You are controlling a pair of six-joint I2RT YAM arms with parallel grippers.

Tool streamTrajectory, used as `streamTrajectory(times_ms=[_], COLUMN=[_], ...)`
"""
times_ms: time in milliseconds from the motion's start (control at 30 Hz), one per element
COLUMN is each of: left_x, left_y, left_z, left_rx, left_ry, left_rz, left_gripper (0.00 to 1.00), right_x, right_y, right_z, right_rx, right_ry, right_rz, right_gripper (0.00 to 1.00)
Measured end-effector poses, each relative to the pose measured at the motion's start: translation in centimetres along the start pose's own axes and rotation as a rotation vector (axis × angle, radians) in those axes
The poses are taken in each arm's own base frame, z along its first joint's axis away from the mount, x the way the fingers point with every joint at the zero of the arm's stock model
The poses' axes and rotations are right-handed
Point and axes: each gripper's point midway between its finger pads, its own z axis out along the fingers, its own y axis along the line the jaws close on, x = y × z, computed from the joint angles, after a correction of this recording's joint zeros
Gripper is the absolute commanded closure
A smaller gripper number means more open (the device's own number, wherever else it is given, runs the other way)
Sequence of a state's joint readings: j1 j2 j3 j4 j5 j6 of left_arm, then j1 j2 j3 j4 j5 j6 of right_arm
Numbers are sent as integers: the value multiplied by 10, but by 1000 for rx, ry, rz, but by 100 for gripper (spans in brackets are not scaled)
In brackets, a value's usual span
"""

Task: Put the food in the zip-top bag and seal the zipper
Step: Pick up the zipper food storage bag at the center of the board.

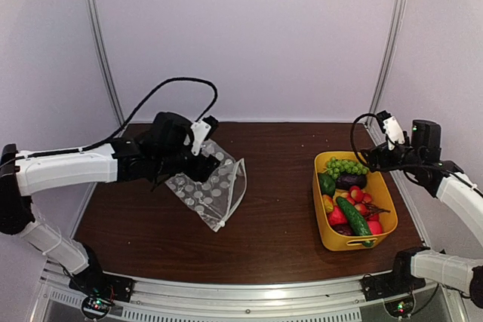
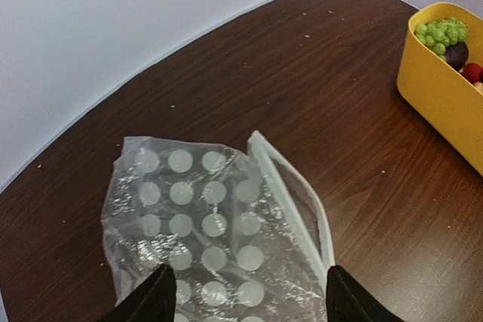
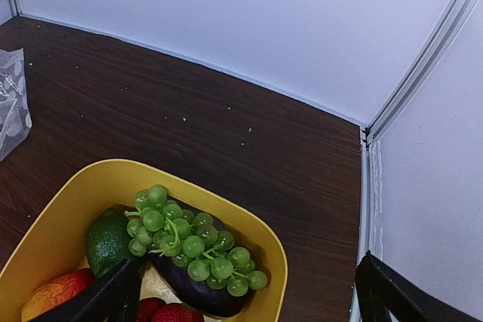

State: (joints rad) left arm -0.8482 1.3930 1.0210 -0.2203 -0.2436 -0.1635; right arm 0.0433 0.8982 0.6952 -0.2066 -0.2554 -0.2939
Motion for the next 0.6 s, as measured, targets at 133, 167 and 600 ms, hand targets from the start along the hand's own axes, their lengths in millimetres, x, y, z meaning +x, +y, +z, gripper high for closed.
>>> streamTrajectory(times_ms=[133,167,600], left_x=[-6,-6,43], left_y=[-60,-73,-90], left_z=[32,40,129], left_rx=[65,71,-212], left_ry=[65,86,366], left_rz=[41,41,-77], left_gripper=[36,37,51], right_x=[6,4,-7], right_y=[10,11,18], right_z=[-2,-3,-17], right_rx=[-42,-45,-78], right_ry=[0,-7,-71], right_rz=[-19,-22,-51], right_gripper=[1,0,1])
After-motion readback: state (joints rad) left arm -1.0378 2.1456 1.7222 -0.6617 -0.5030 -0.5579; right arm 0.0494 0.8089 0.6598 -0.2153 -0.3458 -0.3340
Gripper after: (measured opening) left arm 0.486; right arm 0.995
